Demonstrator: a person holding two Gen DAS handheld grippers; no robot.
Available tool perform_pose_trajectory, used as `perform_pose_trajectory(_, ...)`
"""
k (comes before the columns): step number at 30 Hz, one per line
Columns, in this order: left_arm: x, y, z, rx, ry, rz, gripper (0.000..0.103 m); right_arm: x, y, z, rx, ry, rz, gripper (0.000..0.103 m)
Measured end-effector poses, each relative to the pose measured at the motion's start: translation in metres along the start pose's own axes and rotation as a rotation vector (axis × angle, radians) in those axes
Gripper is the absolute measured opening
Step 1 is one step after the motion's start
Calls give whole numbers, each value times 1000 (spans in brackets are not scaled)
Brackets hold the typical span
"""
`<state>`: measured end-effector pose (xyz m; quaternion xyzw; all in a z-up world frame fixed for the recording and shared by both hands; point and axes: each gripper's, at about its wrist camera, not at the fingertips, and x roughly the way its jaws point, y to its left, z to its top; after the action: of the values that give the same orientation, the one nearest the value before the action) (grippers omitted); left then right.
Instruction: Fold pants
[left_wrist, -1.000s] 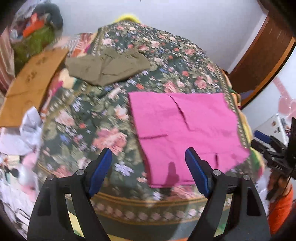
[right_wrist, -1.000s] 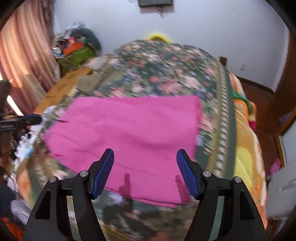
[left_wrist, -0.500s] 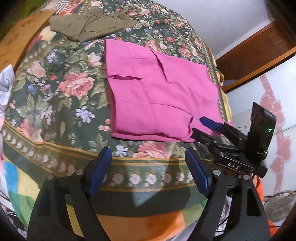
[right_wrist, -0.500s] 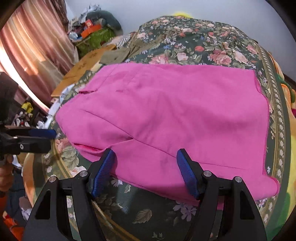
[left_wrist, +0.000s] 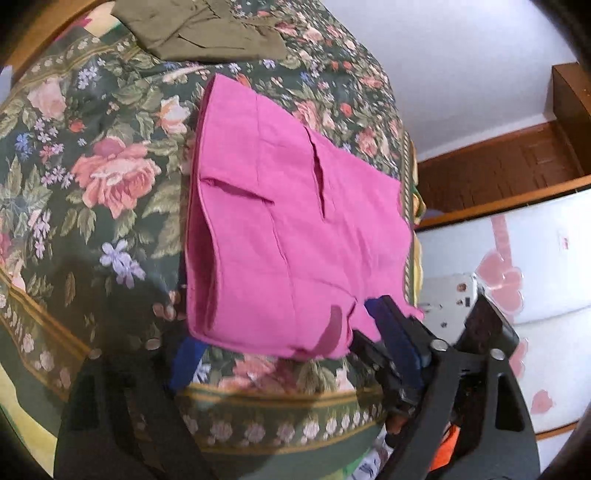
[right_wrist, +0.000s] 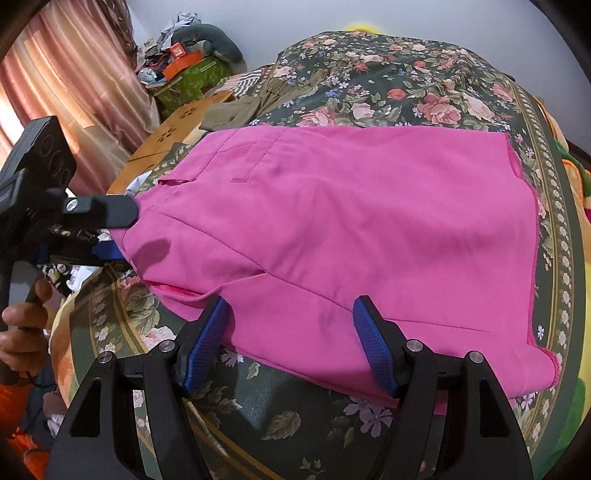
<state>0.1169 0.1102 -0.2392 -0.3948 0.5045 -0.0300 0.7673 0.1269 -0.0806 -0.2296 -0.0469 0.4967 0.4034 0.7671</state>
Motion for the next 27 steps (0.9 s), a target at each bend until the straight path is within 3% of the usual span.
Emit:
perform_pose_trajectory(1,-1,-1,1,6,-22,42,55,0,0,0,1,-1,0,67)
perform_pose_trajectory(2,0,-2,2,20,-36,90,33,-1,0,-1,3,-1,0,67)
perform_pose_trajectory(3,1,-2,3,35,-34,105,29,-2,-1,-1,6,-2,1,67)
perform_pose_trajectory(6,-1,-3,1,59,-56,118,24,-6,-2,-3,15,0,-2,67)
perform_pose_trajectory(8,-5,-10,-2,109,-91,173,22,-13,-4,-4,33,-2,2,67)
perform_pose_trajectory(11,-13,-21,-6,212,-168,303,21,-28,-11,-6,70,-42,24,67)
perform_pose_trajectory(15,-29,-33,-13,357,-276,478,20,-42,-25,-10,109,-88,-38,67)
perform_pose_trajectory(19,-40,-46,-19,492,-367,620,20,-32,-39,-18,132,-49,-120,67)
perform_pose_trajectory(21,-44,-54,-20,541,-395,644,20,-27,-36,-26,104,-42,-138,67)
perform_pose_trajectory(24,-52,-70,-18,576,-403,571,19,-28,-25,-33,47,-53,-177,67)
perform_pose_trajectory(27,-54,-97,-15,643,-434,528,18,-29,-28,-36,68,-69,-156,67)
